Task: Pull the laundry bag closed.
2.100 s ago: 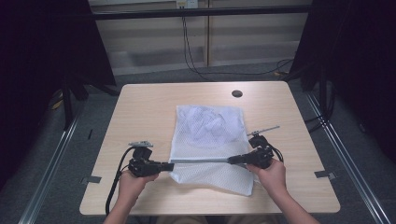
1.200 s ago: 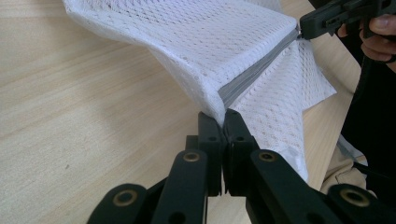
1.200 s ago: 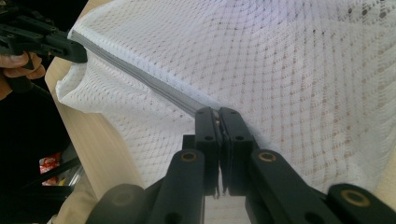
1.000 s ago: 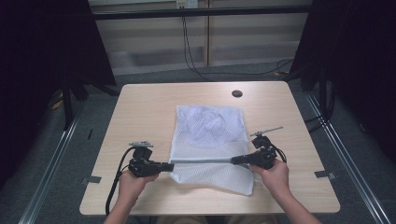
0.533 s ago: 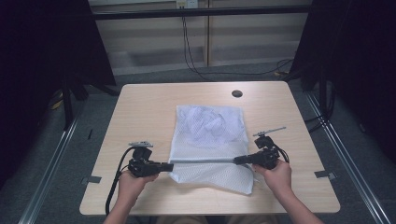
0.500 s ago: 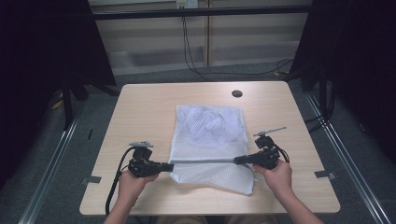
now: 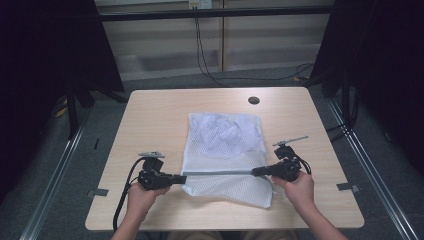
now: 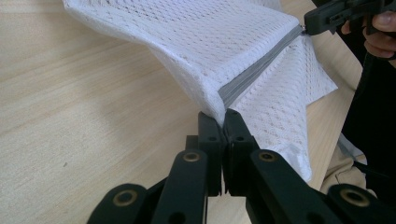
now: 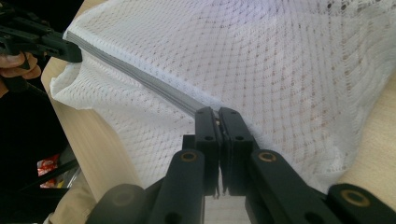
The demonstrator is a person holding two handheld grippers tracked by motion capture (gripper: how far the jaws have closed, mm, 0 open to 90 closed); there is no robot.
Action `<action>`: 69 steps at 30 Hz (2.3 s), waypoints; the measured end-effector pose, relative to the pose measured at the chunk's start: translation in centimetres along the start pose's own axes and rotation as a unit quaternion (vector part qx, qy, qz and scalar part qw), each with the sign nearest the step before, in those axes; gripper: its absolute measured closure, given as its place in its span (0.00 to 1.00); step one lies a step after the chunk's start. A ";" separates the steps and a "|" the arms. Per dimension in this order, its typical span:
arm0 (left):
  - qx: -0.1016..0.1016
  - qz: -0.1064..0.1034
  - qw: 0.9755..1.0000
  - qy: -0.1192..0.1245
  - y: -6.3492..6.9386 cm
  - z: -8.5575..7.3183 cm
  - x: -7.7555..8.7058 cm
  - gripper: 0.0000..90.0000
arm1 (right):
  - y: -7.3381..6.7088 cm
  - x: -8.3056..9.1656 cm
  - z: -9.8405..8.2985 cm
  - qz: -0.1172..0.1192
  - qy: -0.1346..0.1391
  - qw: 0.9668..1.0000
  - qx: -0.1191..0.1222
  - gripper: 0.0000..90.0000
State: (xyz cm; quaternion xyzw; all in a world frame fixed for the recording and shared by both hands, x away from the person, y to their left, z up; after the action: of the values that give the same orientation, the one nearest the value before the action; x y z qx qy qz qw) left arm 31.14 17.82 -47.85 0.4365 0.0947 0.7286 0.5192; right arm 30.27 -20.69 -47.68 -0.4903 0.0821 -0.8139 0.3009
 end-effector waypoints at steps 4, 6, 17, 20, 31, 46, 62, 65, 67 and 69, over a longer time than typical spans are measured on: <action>0.003 -0.002 1.000 0.003 0.1 0.0 0.0 0.98 | 0.2 0.1 -0.1 0.000 -0.001 1.000 -0.003 0.97; 0.001 -0.001 1.000 0.000 0.0 0.0 0.0 0.98 | 0.2 0.2 -0.1 -0.001 -0.001 1.000 -0.002 0.97; 0.003 0.004 1.000 0.001 -0.1 0.0 0.3 0.98 | 0.5 0.4 -0.2 -0.010 0.001 1.000 -0.005 0.97; 0.003 0.002 1.000 0.002 -0.1 -0.1 0.3 0.98 | 1.0 0.8 -0.3 -0.008 0.003 1.000 -0.013 0.97; 0.005 0.002 1.000 0.002 0.0 0.0 0.2 0.98 | 1.2 1.2 -0.5 -0.010 0.006 1.000 -0.007 0.97; 0.005 0.002 1.000 0.002 0.0 0.0 0.2 0.98 | 1.6 1.5 -0.8 -0.011 0.007 1.000 -0.012 0.97; 0.007 0.002 1.000 0.001 0.0 -0.1 0.2 0.98 | 2.1 1.8 -1.2 -0.017 0.007 1.000 -0.012 0.97; 0.007 0.003 1.000 0.001 0.0 -0.1 0.2 0.98 | 2.1 1.9 -1.2 -0.018 0.008 1.000 -0.011 0.97; 0.006 0.005 1.000 0.001 0.0 -0.1 0.3 0.98 | 2.1 1.9 -1.2 -0.019 0.006 1.000 -0.012 0.97; 0.007 0.002 1.000 0.001 0.0 -0.1 0.2 0.98 | 2.1 1.9 -1.2 -0.018 0.007 1.000 -0.011 0.97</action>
State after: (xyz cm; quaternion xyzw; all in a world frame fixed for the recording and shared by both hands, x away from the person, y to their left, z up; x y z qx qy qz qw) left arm 31.08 18.02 -47.77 0.4394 0.0993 0.7298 0.5143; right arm 29.46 -23.66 -47.81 -0.4896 0.0840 -0.8214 0.2803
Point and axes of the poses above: each handheld gripper's, and its own axes: x roughly backward along the jaws, z roughly out of its top, y roughly to its right, the point moved 2 cm from there along -x, roughly forward along the jaws, and after that the axes turned 9 degrees about -z, right-handed, at the moved point
